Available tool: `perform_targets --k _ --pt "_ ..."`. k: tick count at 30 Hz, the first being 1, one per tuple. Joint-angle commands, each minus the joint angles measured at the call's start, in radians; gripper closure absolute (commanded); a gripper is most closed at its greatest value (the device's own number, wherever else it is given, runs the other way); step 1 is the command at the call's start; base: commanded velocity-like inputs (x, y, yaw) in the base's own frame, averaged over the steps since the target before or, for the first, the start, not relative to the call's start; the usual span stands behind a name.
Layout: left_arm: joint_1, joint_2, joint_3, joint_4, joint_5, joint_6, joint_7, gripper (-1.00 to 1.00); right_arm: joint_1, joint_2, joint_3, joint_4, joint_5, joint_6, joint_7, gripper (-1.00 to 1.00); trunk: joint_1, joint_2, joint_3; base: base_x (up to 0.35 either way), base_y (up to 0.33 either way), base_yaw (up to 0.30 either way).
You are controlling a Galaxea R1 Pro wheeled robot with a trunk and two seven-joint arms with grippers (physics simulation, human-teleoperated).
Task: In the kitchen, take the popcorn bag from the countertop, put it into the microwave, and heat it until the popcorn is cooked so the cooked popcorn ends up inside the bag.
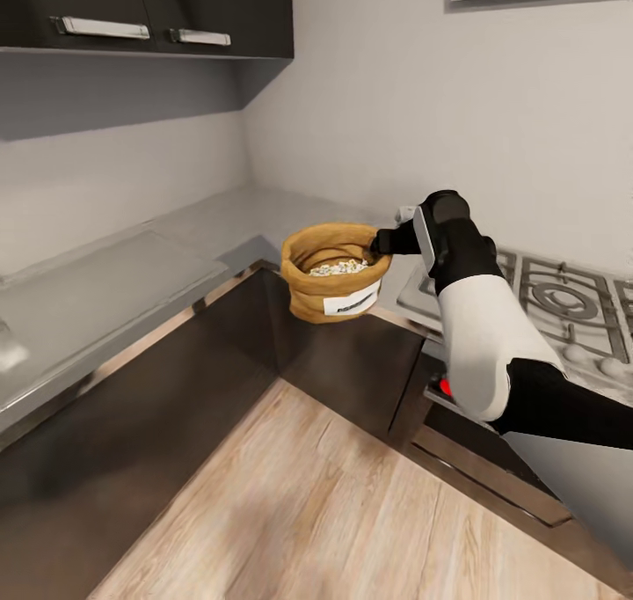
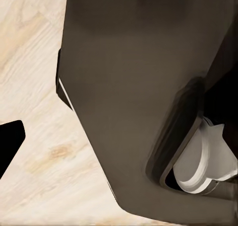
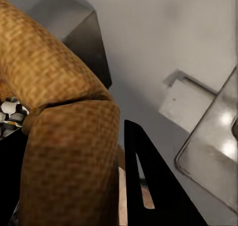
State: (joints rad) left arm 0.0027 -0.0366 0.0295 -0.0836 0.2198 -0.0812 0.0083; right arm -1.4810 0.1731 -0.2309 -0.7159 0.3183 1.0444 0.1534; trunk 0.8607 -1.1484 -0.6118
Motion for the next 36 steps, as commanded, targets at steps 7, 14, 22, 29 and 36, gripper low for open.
perform_targets --k 7,14,22,29,36 --pt "0.0 -0.003 0.003 -0.002 0.003 -0.002 0.001 -1.0 -0.001 0.001 -0.007 -0.001 0.003 0.003 0.011 1.0 -0.001 -0.001 -0.001 -0.253 0.0 0.0" --pt "0.0 -0.003 0.001 -0.003 0.003 -0.002 0.001 -1.0 -0.001 0.001 -0.011 -0.002 0.004 0.003 0.009 1.0 -0.001 -0.001 0.008 -0.009 0.0 0.0" --pt "0.0 -0.003 0.001 -0.004 0.003 -0.002 0.001 -1.0 -0.001 0.001 -0.01 -0.004 0.004 0.003 0.009 1.0 -0.001 -0.001 0.016 0.0 0.0 0.0" --pt "0.0 -0.003 -0.001 -0.004 0.003 -0.002 0.001 -1.0 -0.001 0.001 -0.011 0.001 0.002 0.003 0.01 1.0 -0.001 -0.001 0.027 0.0 0.0 0.0" --pt "0.0 -0.003 -0.002 -0.005 0.003 -0.002 0.001 -1.0 -0.001 0.001 -0.011 0.012 -0.001 0.003 0.009 1.0 -0.001 -0.001 0.038 0.0 0.0 0.0"
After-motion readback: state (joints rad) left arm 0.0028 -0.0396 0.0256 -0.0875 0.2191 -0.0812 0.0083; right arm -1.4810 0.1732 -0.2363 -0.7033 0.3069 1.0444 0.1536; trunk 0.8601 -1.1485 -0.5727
